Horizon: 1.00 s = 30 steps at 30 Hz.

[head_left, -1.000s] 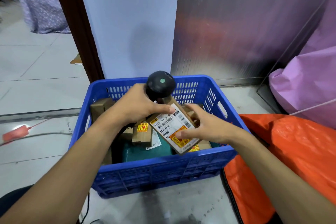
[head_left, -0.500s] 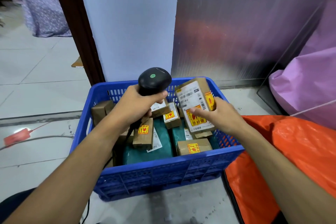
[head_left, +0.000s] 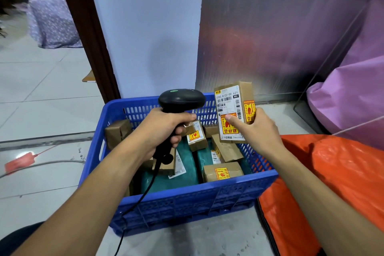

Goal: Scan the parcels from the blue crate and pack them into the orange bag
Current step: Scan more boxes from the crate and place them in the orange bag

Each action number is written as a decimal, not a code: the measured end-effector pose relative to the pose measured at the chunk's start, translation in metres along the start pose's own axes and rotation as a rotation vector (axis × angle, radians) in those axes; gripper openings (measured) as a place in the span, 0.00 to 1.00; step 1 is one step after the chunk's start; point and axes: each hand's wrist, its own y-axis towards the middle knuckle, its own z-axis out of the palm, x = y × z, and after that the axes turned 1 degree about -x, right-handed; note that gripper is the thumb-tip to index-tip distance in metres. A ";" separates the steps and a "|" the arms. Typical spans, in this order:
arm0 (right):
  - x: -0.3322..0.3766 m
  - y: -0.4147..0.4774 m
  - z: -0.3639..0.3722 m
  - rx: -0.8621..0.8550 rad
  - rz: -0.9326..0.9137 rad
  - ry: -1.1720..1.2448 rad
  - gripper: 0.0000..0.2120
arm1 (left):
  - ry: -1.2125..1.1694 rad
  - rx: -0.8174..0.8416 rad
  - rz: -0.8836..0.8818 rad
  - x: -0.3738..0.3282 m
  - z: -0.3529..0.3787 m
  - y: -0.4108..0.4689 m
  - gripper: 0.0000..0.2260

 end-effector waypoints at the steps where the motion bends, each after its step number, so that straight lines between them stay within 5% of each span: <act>1: 0.000 0.000 0.000 -0.002 0.003 -0.009 0.28 | -0.008 0.003 -0.005 -0.001 -0.001 0.000 0.12; 30: 0.004 0.000 0.005 -0.007 -0.027 -0.065 0.30 | -0.013 0.023 -0.035 0.002 -0.005 0.006 0.16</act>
